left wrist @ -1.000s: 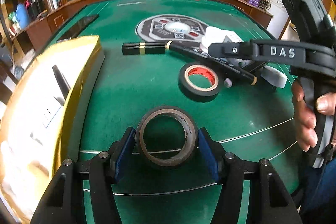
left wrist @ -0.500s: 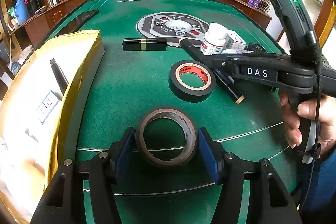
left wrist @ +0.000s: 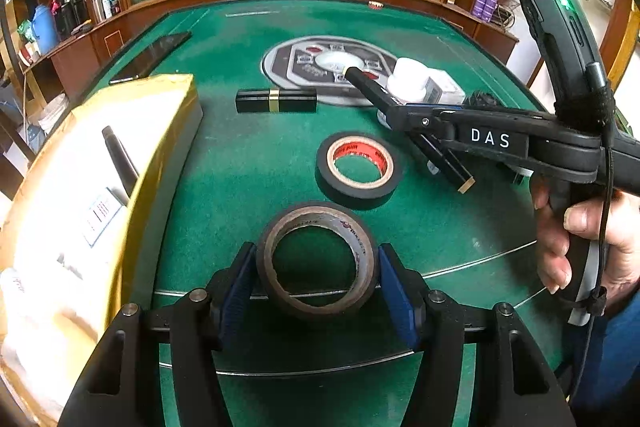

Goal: Organize rigid objects
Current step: 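Grasp a black tape roll with the left tool while the right tool grasps another black marker, then carry the tape roll and marker over the tray and open both tools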

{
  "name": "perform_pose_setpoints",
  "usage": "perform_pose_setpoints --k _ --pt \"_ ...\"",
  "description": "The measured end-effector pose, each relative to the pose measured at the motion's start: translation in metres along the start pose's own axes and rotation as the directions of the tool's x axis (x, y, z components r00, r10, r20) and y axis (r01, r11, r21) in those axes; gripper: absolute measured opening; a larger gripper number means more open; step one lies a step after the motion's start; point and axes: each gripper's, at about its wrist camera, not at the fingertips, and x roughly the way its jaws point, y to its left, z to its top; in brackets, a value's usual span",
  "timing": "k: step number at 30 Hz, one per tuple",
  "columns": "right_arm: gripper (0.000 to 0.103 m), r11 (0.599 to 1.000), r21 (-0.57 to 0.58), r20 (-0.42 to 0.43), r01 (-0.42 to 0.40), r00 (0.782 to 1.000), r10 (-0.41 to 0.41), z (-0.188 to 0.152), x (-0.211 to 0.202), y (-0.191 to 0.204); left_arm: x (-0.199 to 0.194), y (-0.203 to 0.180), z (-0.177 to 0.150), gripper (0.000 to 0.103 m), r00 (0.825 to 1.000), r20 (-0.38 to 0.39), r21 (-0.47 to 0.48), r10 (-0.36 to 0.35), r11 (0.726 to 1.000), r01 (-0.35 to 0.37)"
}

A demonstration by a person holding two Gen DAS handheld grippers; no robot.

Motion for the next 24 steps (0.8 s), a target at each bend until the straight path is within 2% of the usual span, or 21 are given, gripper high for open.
perform_pose_setpoints --k 8,16,21,24 --pt "0.014 0.995 0.040 0.041 -0.091 0.995 0.089 0.006 -0.007 0.002 -0.020 0.008 0.009 0.064 0.998 0.057 -0.025 0.007 1.000 -0.005" --pt "0.014 0.991 0.049 0.047 -0.125 0.991 0.123 0.006 -0.008 0.006 -0.041 0.022 0.016 0.064 0.994 0.108 -0.058 0.009 0.998 -0.003" --pt "0.014 0.987 0.053 0.047 -0.153 0.987 0.151 0.006 -0.009 0.009 -0.058 0.044 0.020 0.064 0.989 0.148 -0.103 0.028 0.995 -0.012" --pt "0.014 0.970 0.075 0.052 -0.233 0.972 0.229 0.007 -0.011 0.014 -0.068 0.062 0.020 0.064 0.985 0.163 -0.142 0.053 0.989 -0.029"
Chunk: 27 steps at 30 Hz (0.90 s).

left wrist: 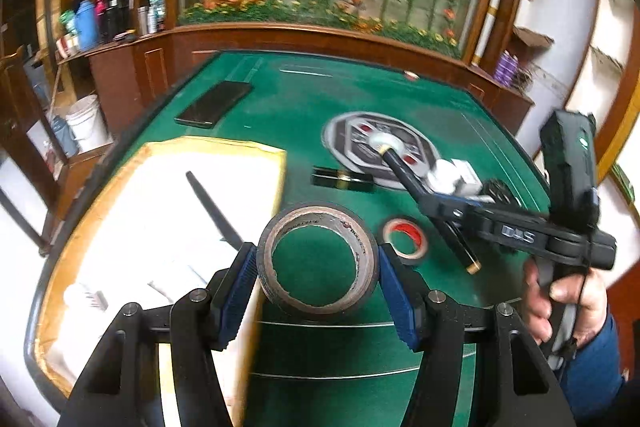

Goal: Organize rigid objects
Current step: 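Carry the tape roll and marker over the tray and open both tools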

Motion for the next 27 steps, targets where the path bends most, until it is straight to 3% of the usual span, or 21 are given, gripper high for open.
perform_pose_setpoints --k 7,13,20,27 --pt "0.015 0.985 0.025 -0.029 -0.173 0.984 0.174 0.007 0.013 0.039 -0.008 0.053 0.002 0.064 0.996 0.024 -0.107 0.080 0.991 -0.077" --pt "0.015 0.969 -0.018 -0.093 -0.246 0.966 0.243 0.011 0.048 0.097 0.003 0.087 -0.007 0.064 0.991 -0.017 -0.167 0.131 0.977 -0.132" --pt "0.015 0.970 -0.019 -0.129 -0.241 0.963 0.237 0.028 0.102 0.135 0.015 0.108 -0.016 0.064 0.987 -0.059 -0.210 0.153 0.964 -0.162" --pt "0.015 0.976 -0.060 -0.172 -0.210 0.965 0.197 0.027 0.140 0.155 0.024 0.110 -0.016 0.064 0.979 -0.074 -0.177 0.189 0.964 -0.200"
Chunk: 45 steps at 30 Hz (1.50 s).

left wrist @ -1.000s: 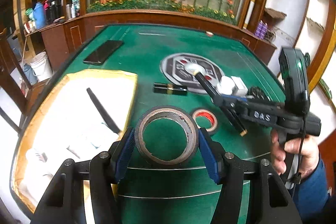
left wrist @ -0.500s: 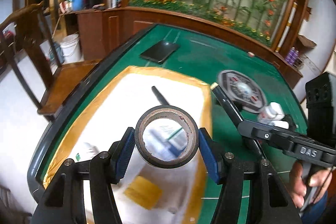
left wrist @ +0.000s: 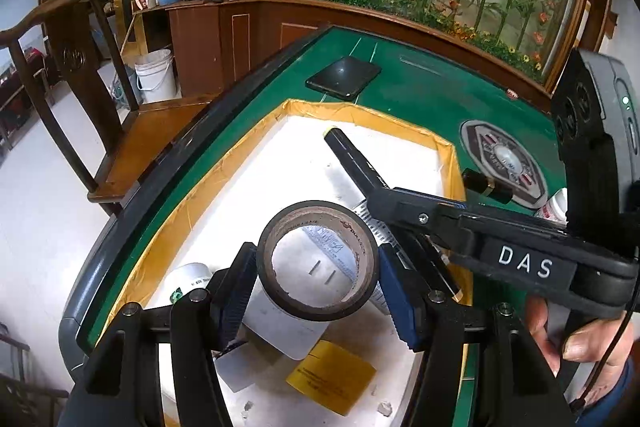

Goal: Organize rigid objects
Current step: 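Carry the tape roll and marker over the tray and open both tools, then grasp the red-lined black tape with the left tool while the right tool grasps the white square box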

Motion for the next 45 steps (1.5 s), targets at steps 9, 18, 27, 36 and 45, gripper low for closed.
perform_pose_setpoints --k 9,18,27,36,45 --pt "0.015 0.998 -0.067 0.029 0.014 0.999 -0.012 -0.008 -0.001 0.003 0.002 0.001 -0.006 0.064 1.000 -0.004 0.005 0.015 1.000 -0.015" --pt "0.038 0.993 -0.116 0.100 0.032 0.995 -0.020 -0.016 -0.023 0.007 -0.012 0.004 -0.004 0.078 1.000 0.024 -0.011 0.014 1.000 -0.014" --pt "0.038 0.999 0.026 0.217 0.043 0.975 -0.048 -0.001 -0.066 -0.030 -0.057 -0.040 -0.002 0.079 0.992 0.087 0.085 -0.090 0.993 0.083" --pt "0.038 0.995 0.079 0.304 0.056 0.950 -0.078 -0.018 -0.146 -0.072 -0.038 -0.121 -0.021 0.082 0.978 -0.031 0.220 -0.206 0.953 0.208" --pt "0.041 0.951 0.277 0.346 0.137 0.909 -0.232 -0.065 -0.226 -0.154 0.017 -0.188 -0.028 0.082 0.975 -0.114 0.308 -0.192 0.926 0.218"
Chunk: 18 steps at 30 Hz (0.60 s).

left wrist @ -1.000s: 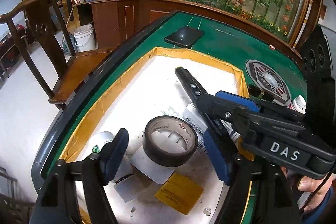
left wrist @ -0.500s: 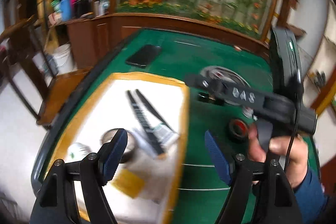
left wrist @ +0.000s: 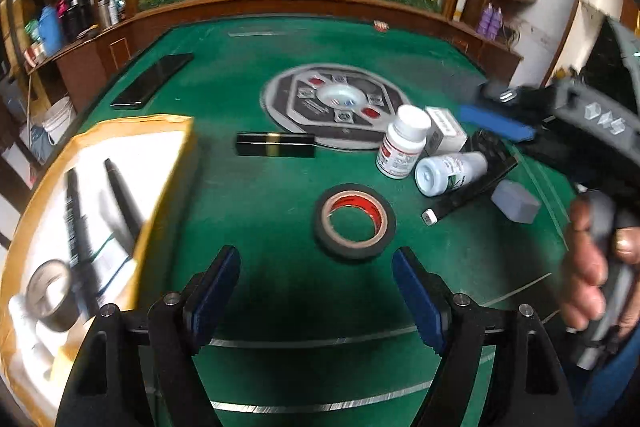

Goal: Organize rigid objects
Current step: 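Grasp the red-lined black tape with the left tool while the right tool grasps the white square box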

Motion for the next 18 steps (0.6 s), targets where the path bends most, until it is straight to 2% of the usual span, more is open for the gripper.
perform_pose_setpoints --k 2,4,9,11,12,14,16,18 --pt "0.041 0.999 0.048 0.015 0.009 1.000 -0.010 0.002 -0.009 -0.015 0.014 -0.009 0.005 0.086 0.999 -0.039 0.036 0.003 0.999 -0.002" --pt "0.043 0.997 0.073 0.025 0.028 0.999 -0.030 0.003 -0.017 -0.027 0.027 -0.016 0.009 0.088 0.998 -0.046 0.063 0.054 0.997 -0.051" --pt "0.045 0.990 0.131 0.046 0.044 0.998 -0.050 0.008 -0.035 -0.048 0.052 -0.024 0.020 0.088 0.996 -0.061 0.089 0.070 0.994 -0.064" --pt "0.045 0.986 0.151 0.049 0.063 0.996 -0.071 0.009 -0.042 -0.059 0.061 -0.025 0.021 0.088 0.996 -0.066 0.081 0.054 0.996 -0.049" --pt "0.045 0.984 0.164 0.047 0.075 0.995 -0.084 0.009 -0.045 -0.065 0.062 -0.022 0.021 0.086 0.998 -0.047 0.067 0.050 0.997 -0.047" --pt "0.045 0.974 0.207 0.046 0.096 0.993 -0.108 0.008 -0.049 -0.078 0.060 -0.021 0.020 0.075 0.998 -0.036 0.063 0.051 0.997 -0.048" --pt "0.046 0.967 0.229 0.047 0.113 0.991 -0.127 0.008 -0.055 -0.089 0.057 -0.021 0.019 0.068 0.998 -0.031 0.062 0.048 0.997 -0.046" --pt "0.049 0.957 0.238 0.035 0.167 0.983 -0.180 0.005 -0.060 -0.098 0.055 -0.022 0.014 0.068 0.998 0.001 0.060 0.057 0.997 -0.057"
